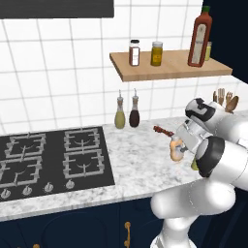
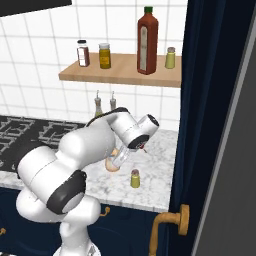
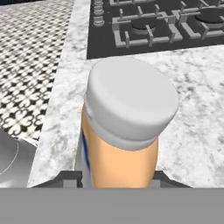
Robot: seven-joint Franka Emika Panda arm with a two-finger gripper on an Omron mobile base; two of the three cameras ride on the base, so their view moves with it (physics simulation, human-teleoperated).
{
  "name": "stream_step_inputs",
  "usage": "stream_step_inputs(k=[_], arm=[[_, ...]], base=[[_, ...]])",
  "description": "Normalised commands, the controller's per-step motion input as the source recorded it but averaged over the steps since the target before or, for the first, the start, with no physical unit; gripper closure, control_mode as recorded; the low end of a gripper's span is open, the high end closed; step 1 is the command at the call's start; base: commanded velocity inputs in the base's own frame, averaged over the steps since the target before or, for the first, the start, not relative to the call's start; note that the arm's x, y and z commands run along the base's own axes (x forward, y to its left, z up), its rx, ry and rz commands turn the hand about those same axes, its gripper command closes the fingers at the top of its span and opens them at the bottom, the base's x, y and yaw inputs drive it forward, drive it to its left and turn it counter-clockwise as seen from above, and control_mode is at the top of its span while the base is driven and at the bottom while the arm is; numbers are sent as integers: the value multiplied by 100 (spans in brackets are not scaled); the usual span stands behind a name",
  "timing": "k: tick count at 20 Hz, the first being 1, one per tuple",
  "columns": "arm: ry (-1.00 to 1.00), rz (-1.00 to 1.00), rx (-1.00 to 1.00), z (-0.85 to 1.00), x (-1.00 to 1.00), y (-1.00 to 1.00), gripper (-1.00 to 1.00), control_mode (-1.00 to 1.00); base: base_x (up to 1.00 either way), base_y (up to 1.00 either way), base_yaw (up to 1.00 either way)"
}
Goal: Put the shaker and condiment bottle from the counter next to their counterparts in the cabinet.
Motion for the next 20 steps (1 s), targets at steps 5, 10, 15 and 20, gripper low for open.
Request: stream_step_inputs(k=[5,10,15,20], arm=[[0,-37,0,3,0,1,100,-100],[0,-40,0,23,0,0,100,-100],[0,-39,0,32,0,0,100,-100],[0,-35,0,38,0,0,100,-100]], base=[[0,0,0],[0,0,0],[0,0,0],[0,0,0]])
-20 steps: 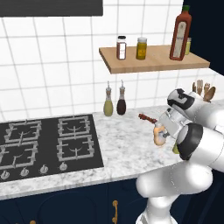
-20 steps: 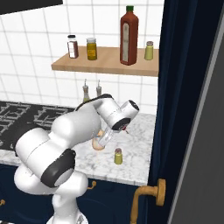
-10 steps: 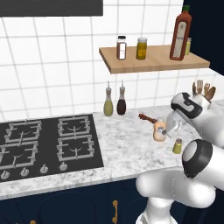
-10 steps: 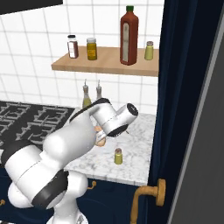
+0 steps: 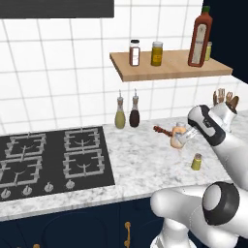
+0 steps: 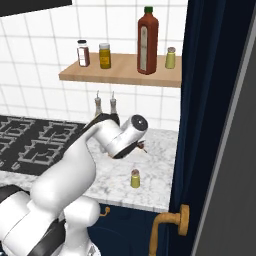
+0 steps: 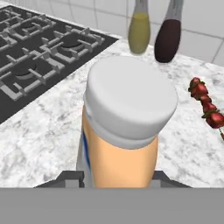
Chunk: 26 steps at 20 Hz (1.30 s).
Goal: Put the shaker and condiment bottle from the counter next to their counterparts in the cabinet.
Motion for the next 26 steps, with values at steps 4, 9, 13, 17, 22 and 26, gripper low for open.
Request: stream_step_inputs(k=[4,9,13,17,22,26], arm=[[0,-33,0,37,0,0,100,-100],[0,-31,0,35,0,0,100,-100],[-1,-28,0,33,0,0,100,-100],[-10,-22,-2,48,0,0,100,-100],[-18,-16,-6,66,0,0,100,-100],[-11,-14,-5,51,0,0,100,-100]], base=[[0,0,0],[0,0,0],[0,0,0],[0,0,0],[0,0,0],[0,0,0]])
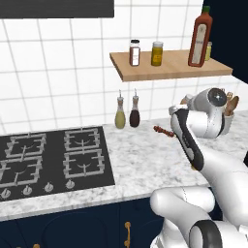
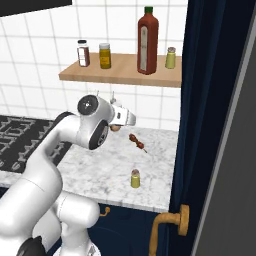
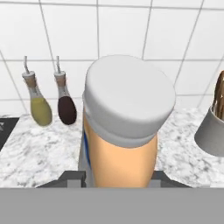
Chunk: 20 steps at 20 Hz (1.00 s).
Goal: Put the shaker and condiment bottle from the counter next to their counterparts in the cabinet.
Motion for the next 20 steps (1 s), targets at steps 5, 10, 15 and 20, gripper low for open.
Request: stream_step_inputs(k=[5,10,15,20], arm=[[-2,-11,-3,34,-1,0,100,-100],[0,-12,-1,37,-29,0,100,-100],[0,-12,0,48,-36,0,100,-100],[0,-10,0,49,-14,0,100,-100]], base=[[0,0,0],[0,0,0],[0,0,0],[0,0,0]])
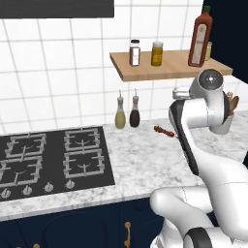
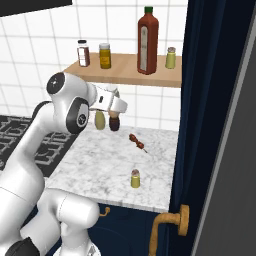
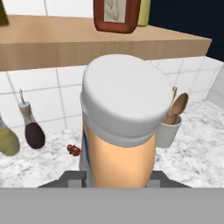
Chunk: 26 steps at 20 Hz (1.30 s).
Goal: Put the shaker and condiment bottle from the counter next to their counterparts in the cabinet.
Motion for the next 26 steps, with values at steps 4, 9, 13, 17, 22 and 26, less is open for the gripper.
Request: stream_step_inputs(k=[4,9,13,17,22,26], arm=[[0,-8,0,46,-2,0,100,-100],[0,-7,0,48,0,0,100,-100],[0,-6,0,45,0,0,100,-100],[0,-7,0,42,0,0,100,-100],[0,-7,0,41,0,0,100,-100],[0,-5,0,29,0,0,100,-100]], base=[[0,0,0],[0,0,0],[0,0,0],[0,0,0],[0,0,0],[0,0,0]])
